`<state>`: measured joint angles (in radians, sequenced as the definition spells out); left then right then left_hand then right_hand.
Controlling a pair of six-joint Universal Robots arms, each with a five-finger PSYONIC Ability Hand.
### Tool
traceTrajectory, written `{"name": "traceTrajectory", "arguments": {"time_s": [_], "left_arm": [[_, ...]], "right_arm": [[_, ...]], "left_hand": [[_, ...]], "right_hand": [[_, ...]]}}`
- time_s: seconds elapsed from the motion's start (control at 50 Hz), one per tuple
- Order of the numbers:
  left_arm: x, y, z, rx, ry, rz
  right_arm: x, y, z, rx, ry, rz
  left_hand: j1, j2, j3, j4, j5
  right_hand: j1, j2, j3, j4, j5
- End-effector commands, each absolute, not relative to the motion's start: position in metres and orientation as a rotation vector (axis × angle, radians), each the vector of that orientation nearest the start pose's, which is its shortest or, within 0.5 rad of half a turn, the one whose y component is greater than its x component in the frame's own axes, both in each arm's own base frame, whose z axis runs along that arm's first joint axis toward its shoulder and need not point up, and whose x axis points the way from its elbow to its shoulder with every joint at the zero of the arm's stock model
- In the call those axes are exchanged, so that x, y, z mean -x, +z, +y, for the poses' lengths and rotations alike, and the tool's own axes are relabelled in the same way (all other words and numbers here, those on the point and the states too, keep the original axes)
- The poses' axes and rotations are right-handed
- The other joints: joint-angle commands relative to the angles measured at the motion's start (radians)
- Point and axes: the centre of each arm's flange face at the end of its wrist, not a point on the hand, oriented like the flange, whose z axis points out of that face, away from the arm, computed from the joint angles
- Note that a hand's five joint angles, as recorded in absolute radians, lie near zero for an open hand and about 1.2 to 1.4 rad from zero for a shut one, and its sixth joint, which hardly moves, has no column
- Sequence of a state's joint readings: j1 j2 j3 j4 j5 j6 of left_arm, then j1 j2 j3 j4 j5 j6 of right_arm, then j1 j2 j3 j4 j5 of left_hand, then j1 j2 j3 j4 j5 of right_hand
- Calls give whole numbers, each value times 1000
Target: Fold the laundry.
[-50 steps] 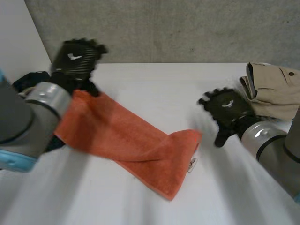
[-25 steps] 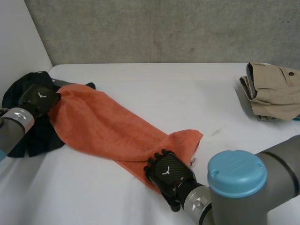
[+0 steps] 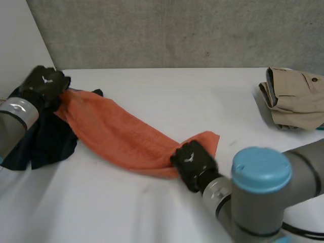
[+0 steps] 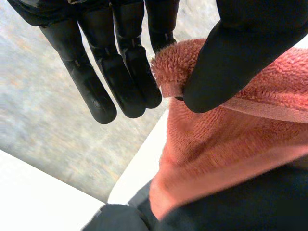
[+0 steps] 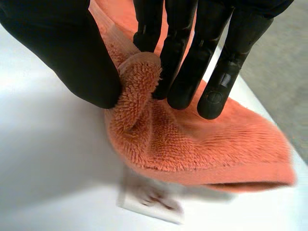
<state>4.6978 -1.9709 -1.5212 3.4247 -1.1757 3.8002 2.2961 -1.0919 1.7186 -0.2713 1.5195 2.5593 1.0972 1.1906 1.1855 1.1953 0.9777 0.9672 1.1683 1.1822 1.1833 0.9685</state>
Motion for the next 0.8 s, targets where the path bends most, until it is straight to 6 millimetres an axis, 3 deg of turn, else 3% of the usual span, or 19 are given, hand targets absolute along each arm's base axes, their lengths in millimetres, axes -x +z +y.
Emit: {"name": "traceTrajectory", "arguments": {"time_s": [0.02, 0.08, 0.14, 0.2, 0.28, 0.34, 0.38, 0.48, 0.52, 0.64, 0.72, 0.74, 0.8], "left_arm": [[172, 269, -338, -988, -2142, 1866], [174, 290, -318, -970, -2165, 1878], [179, 307, -294, -970, -2179, 1929], [183, 312, -276, -982, -2159, 2011], [186, 295, -249, -1035, -2000, 2245], [192, 281, -240, -1079, -1922, 2344], [206, 265, -237, -1161, -1886, 2390], [226, 232, -258, -1203, -1808, 2419], [230, 221, -277, -1154, -1776, 2398], [253, 209, -323, -1145, -1815, 2276], [274, 239, -360, -1146, -2034, 1974], [282, 263, -373, -1115, -2161, 1794], [293, 311, -387, -993, -2389, 1476]], "right_arm": [[-298, 185, -206, 1427, -1891, 2025], [-271, 226, -225, 1390, -1962, 2102], [-252, 249, -235, 1417, -1944, 2191], [-237, 265, -243, 1462, -1907, 2272], [-222, 272, -246, 1519, -1825, 2363], [-219, 270, -244, 1551, -1763, 2386], [-221, 264, -245, 1549, -1724, 2390], [-230, 230, -265, 1555, -1660, 2395], [-232, 220, -278, 1529, -1691, 2392], [-246, 219, -319, 1428, -1936, 2298], [-257, 259, -355, 1242, -2333, 2076], [-261, 280, -367, 1152, -2493, 1950], [-263, 317, -381, 991, -2739, 1724]], "left_hand": [[299, 206, 211, 201, 244], [299, 206, 211, 201, 244], [299, 206, 211, 201, 244], [299, 206, 211, 201, 244], [299, 206, 211, 201, 244], [299, 206, 211, 201, 244], [299, 206, 211, 201, 244], [299, 206, 211, 201, 244], [299, 206, 211, 201, 244], [299, 206, 211, 201, 244], [299, 206, 211, 201, 244], [299, 206, 211, 201, 244], [299, 206, 211, 201, 244]], "right_hand": [[429, 228, 214, 213, 253], [429, 228, 214, 213, 253], [429, 228, 214, 213, 253], [429, 228, 214, 213, 253], [429, 228, 214, 213, 253], [429, 228, 214, 213, 253], [429, 228, 214, 213, 253], [429, 228, 214, 213, 253], [429, 228, 214, 213, 253], [429, 228, 214, 213, 253], [429, 228, 214, 213, 253], [429, 228, 214, 213, 253], [429, 228, 214, 213, 253]]}}
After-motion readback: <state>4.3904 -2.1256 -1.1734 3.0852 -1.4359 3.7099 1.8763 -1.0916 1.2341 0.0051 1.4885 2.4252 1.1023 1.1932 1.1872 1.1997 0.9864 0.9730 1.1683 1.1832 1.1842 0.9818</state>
